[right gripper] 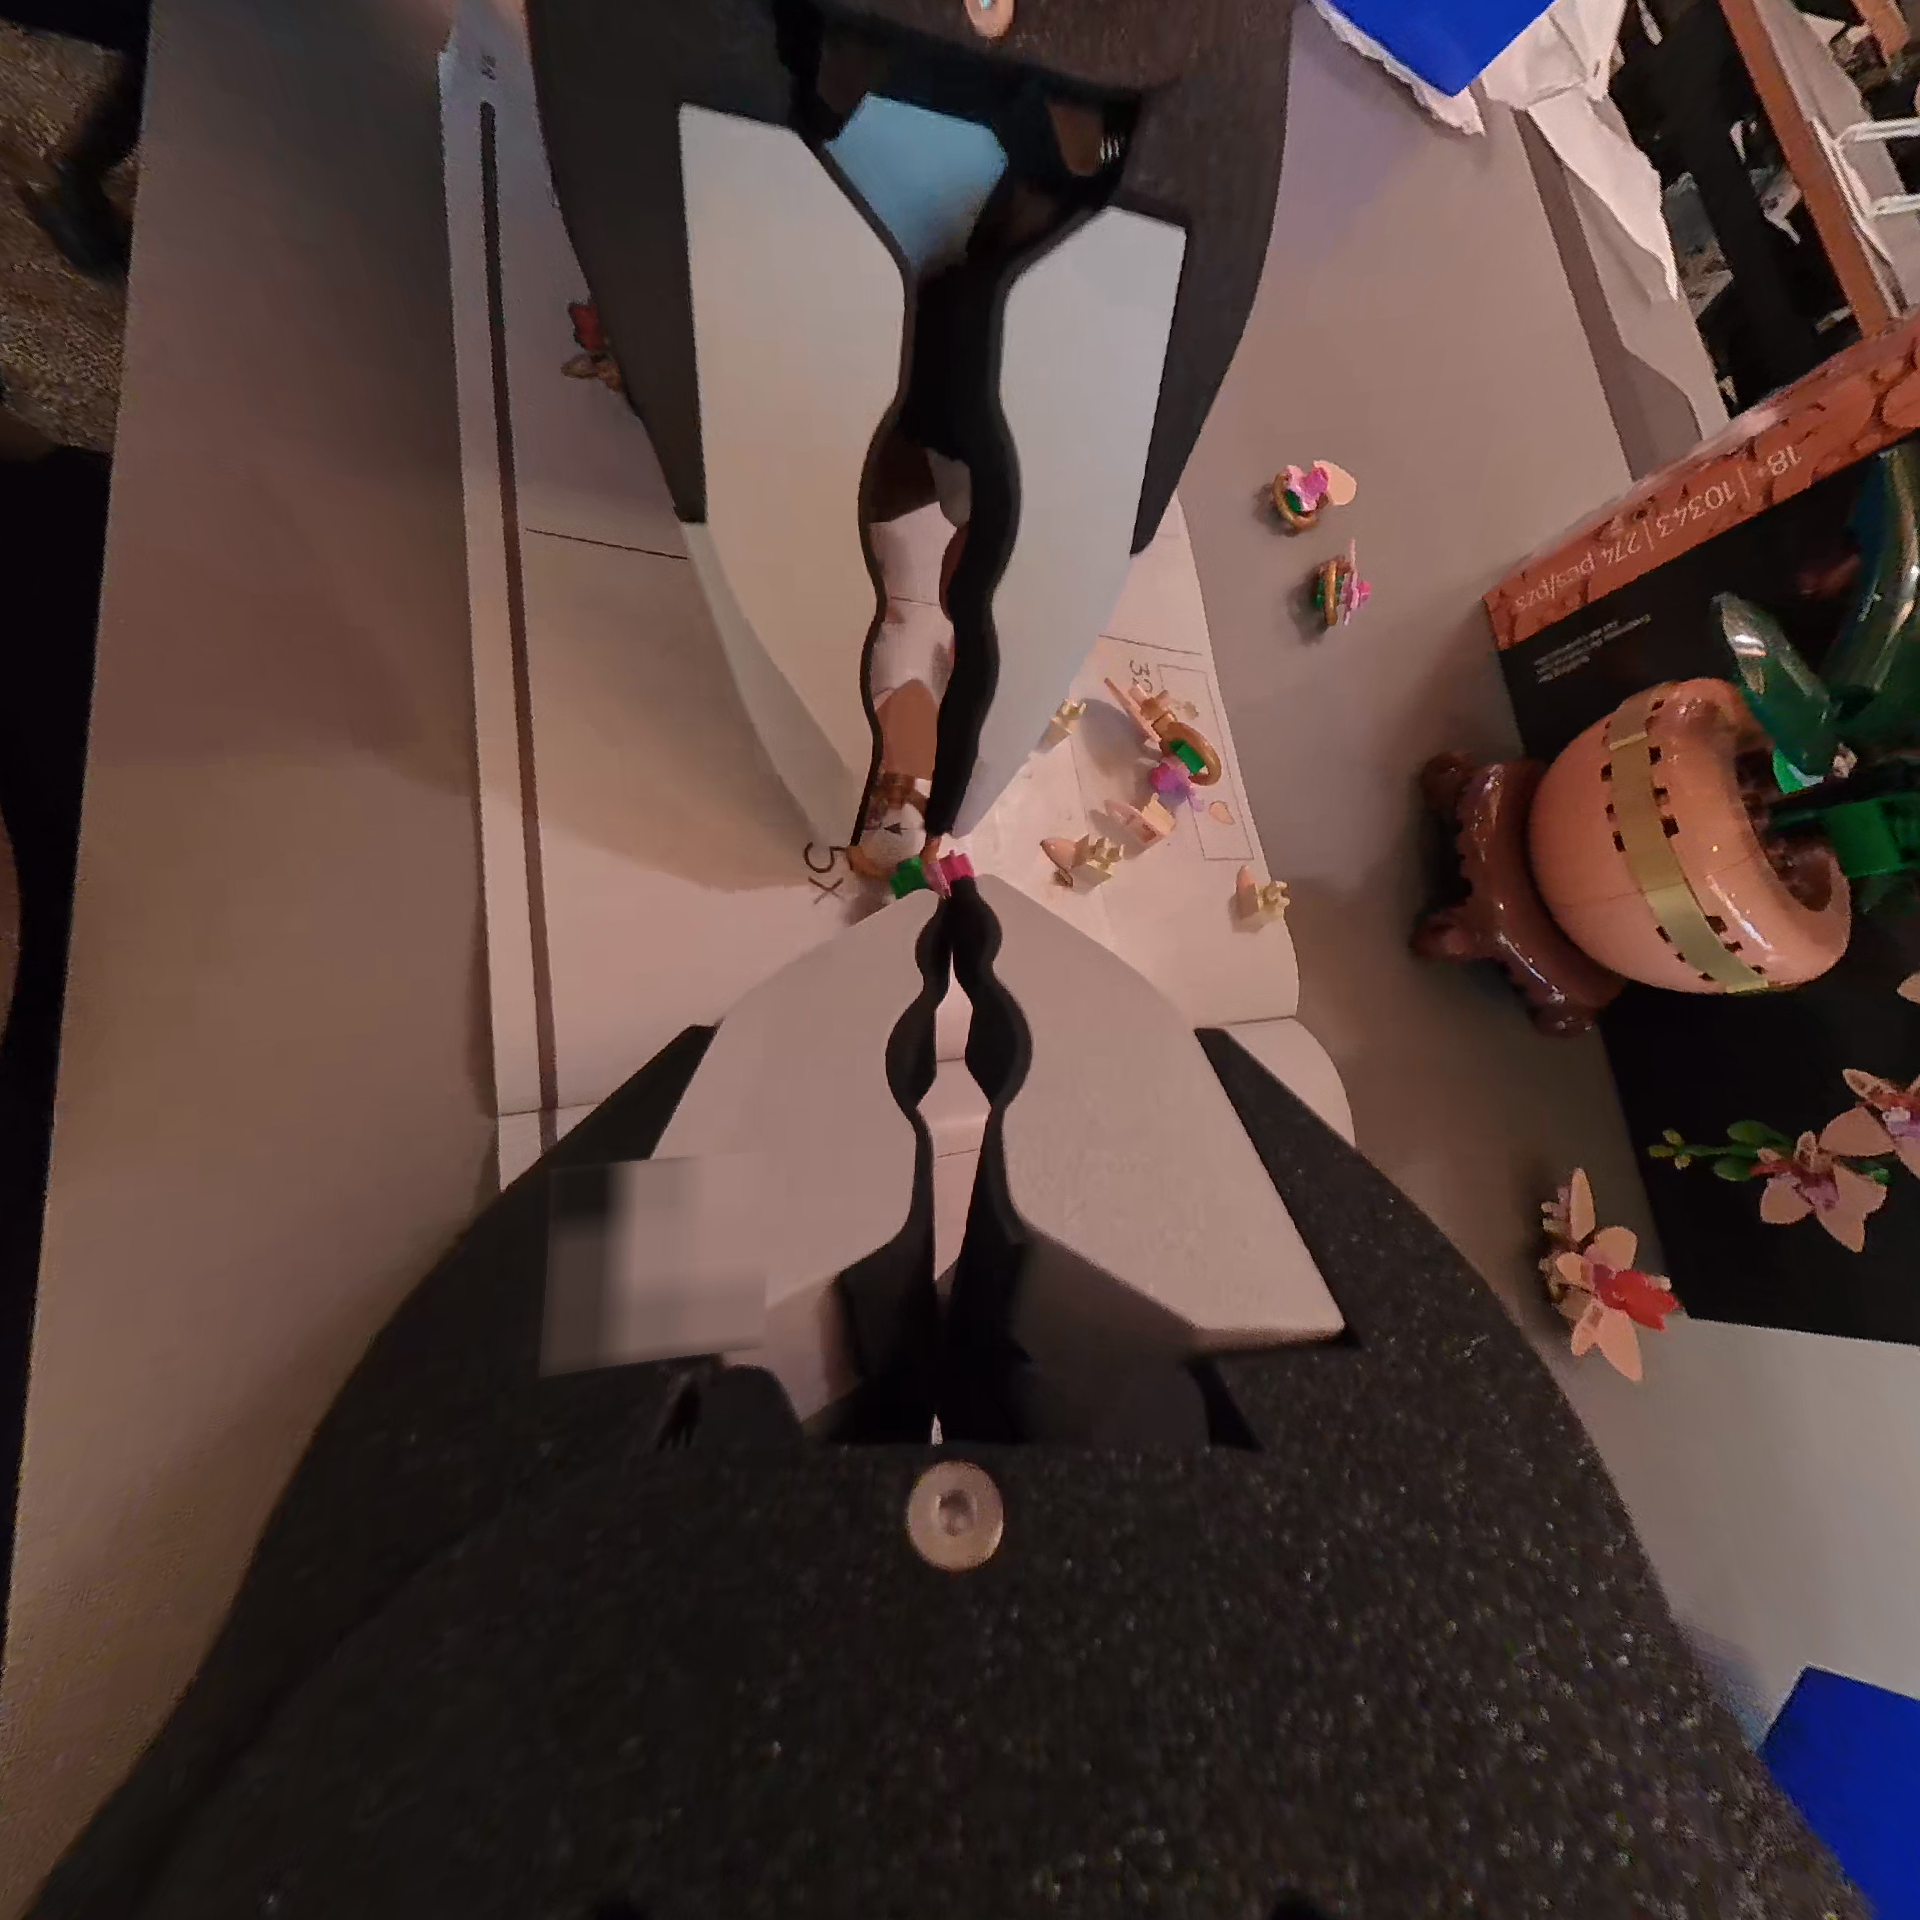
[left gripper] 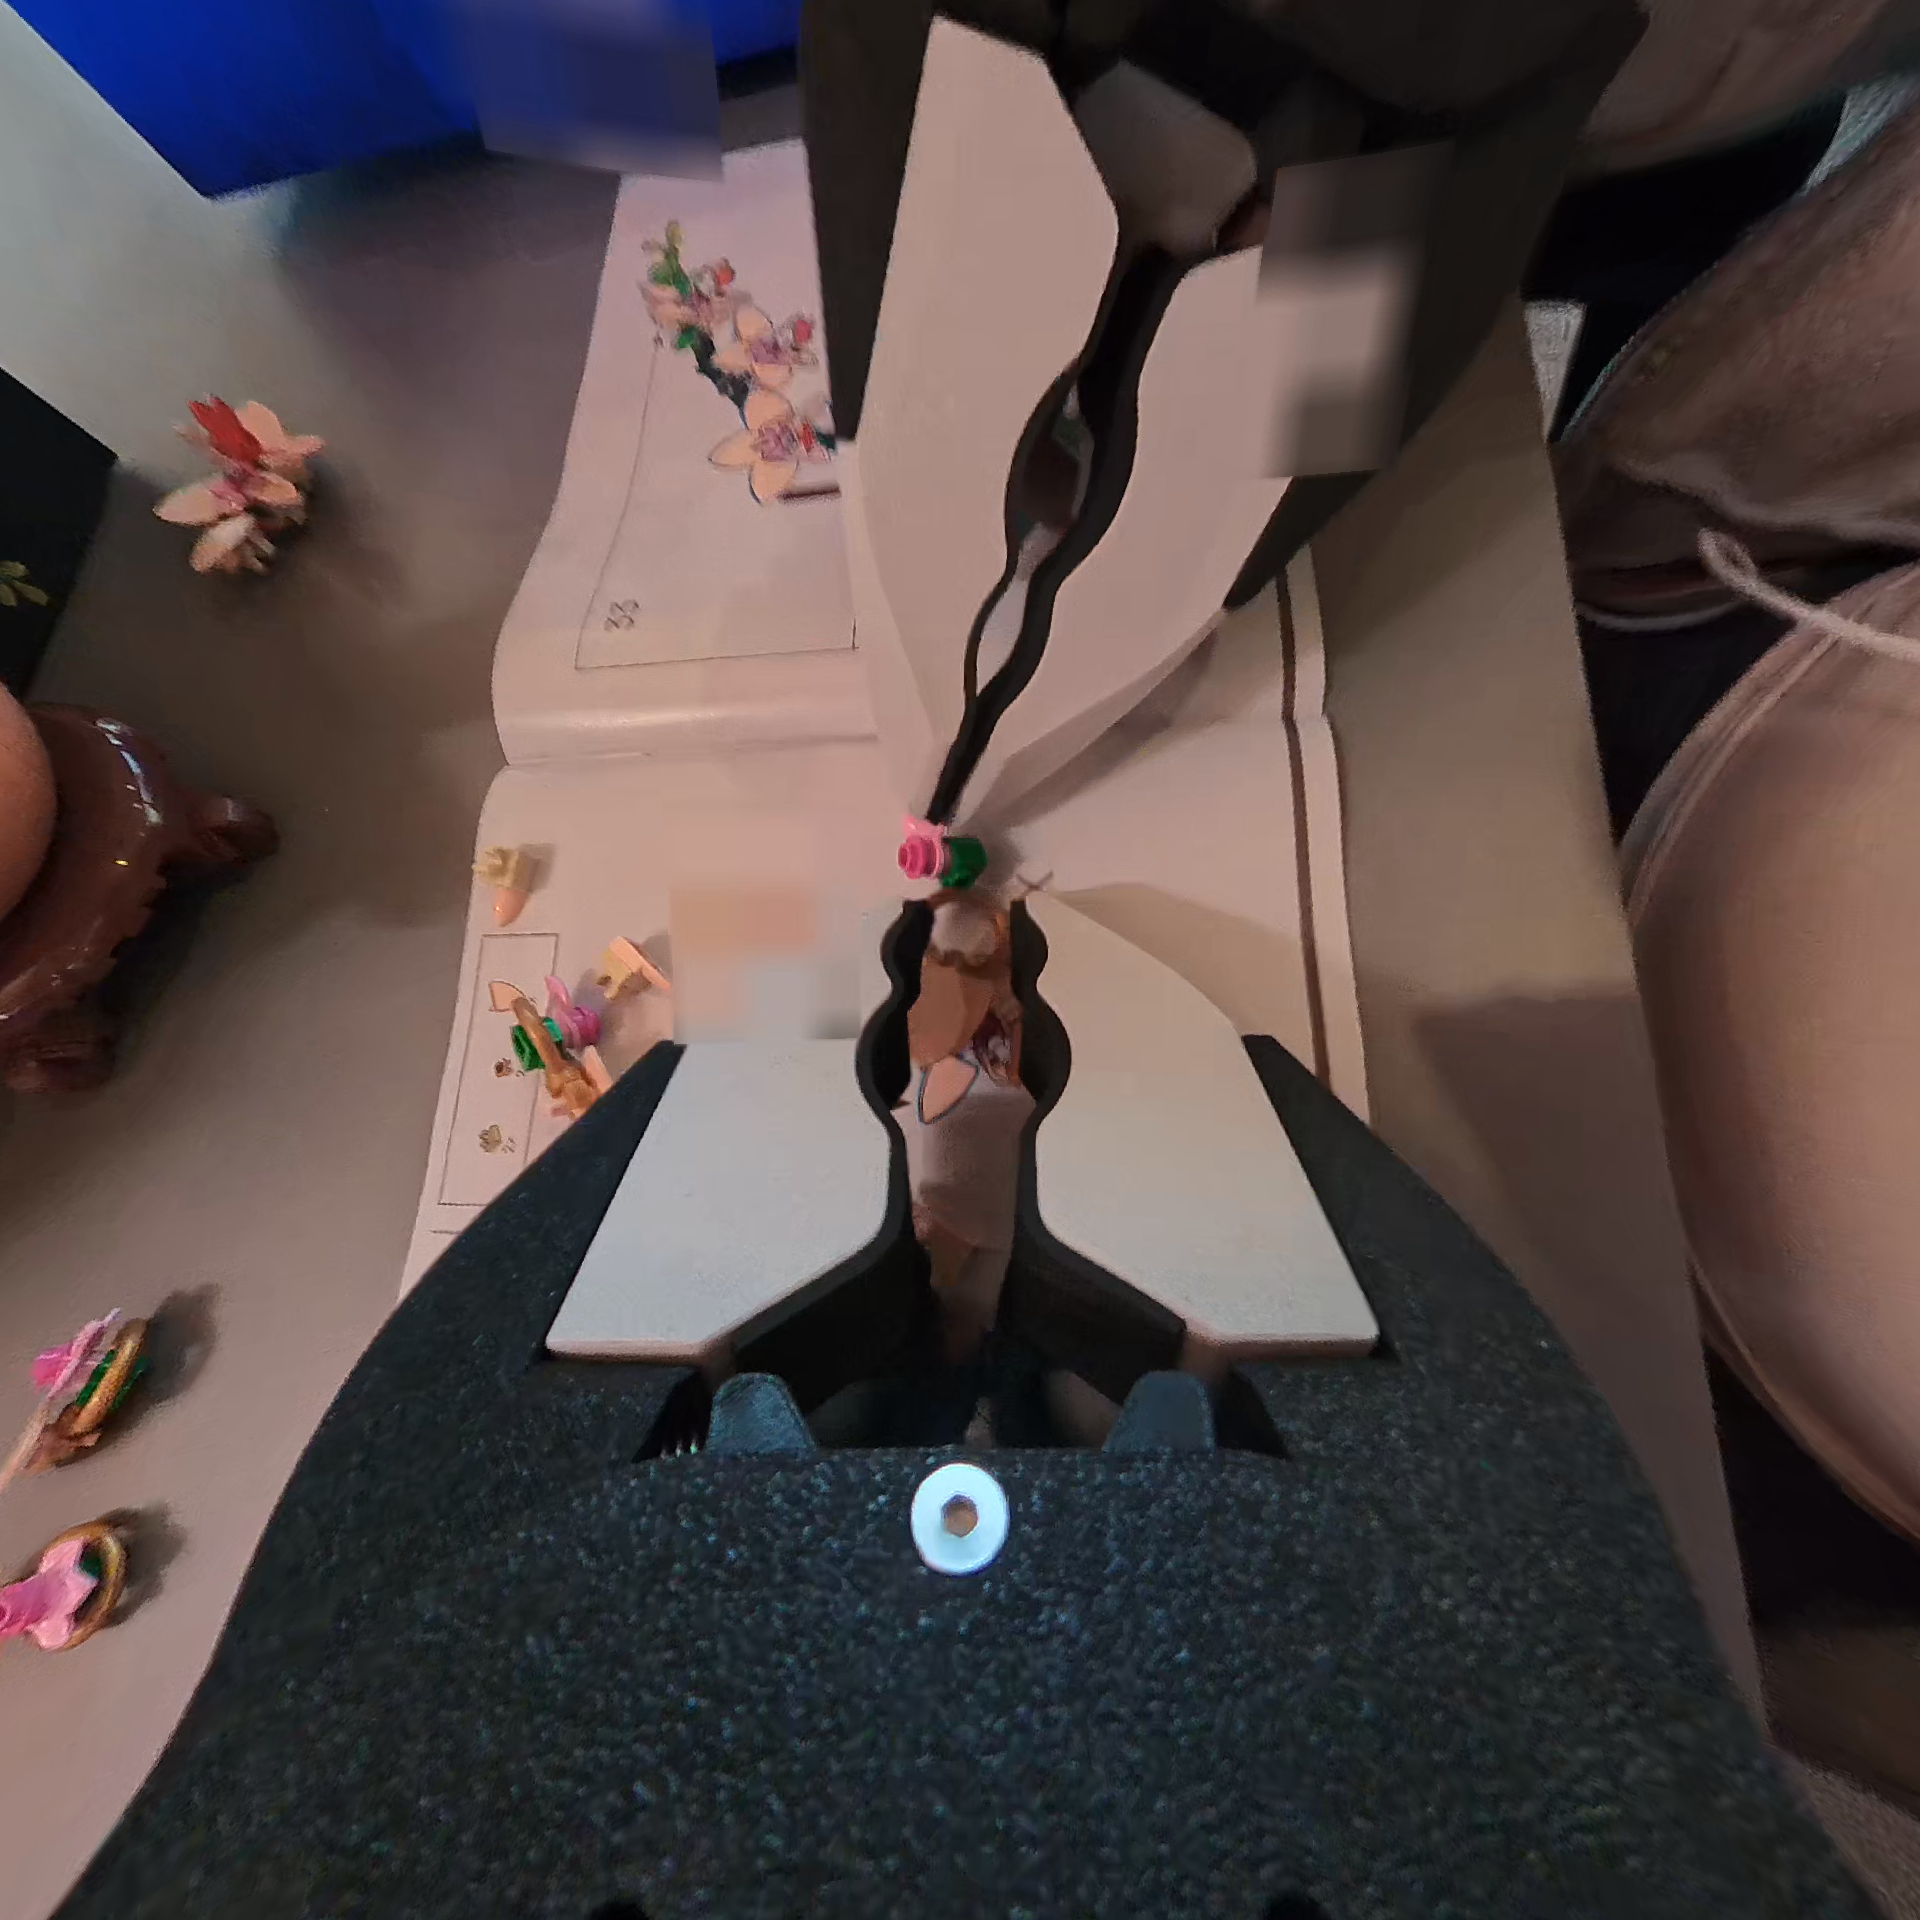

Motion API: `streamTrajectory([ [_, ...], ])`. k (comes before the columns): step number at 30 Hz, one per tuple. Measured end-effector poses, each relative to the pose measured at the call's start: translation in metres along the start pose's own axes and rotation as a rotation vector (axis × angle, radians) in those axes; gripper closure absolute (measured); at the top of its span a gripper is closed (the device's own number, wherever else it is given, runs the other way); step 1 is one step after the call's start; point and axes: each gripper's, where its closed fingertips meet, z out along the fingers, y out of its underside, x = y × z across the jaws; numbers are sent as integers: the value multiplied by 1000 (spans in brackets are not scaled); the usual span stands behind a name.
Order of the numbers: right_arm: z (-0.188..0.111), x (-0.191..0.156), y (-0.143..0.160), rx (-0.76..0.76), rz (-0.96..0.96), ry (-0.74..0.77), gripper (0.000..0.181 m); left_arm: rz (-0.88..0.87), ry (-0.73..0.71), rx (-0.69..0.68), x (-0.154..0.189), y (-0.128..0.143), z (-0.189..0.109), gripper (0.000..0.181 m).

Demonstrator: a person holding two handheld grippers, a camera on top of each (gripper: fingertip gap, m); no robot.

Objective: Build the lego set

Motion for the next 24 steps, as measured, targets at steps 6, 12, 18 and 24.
streamTrajectory([
  [6, -16, 13, -10, 87, 173, 105, 181, -195, -74, 168, -9, -25, -17, 162],
  [12, -35, 20, -28, 211, 224, 219, 181, -394, -62, 321, -6, -40, -22, 161],
  [18, -36, 12, -35, 237, 180, 243, 181, -440, -22, 365, -1, -45, -21, 162],
  [24, -36, 6, -35, 255, 205, 208, 181, -369, -19, 343, 5, -44, -19, 173],
])
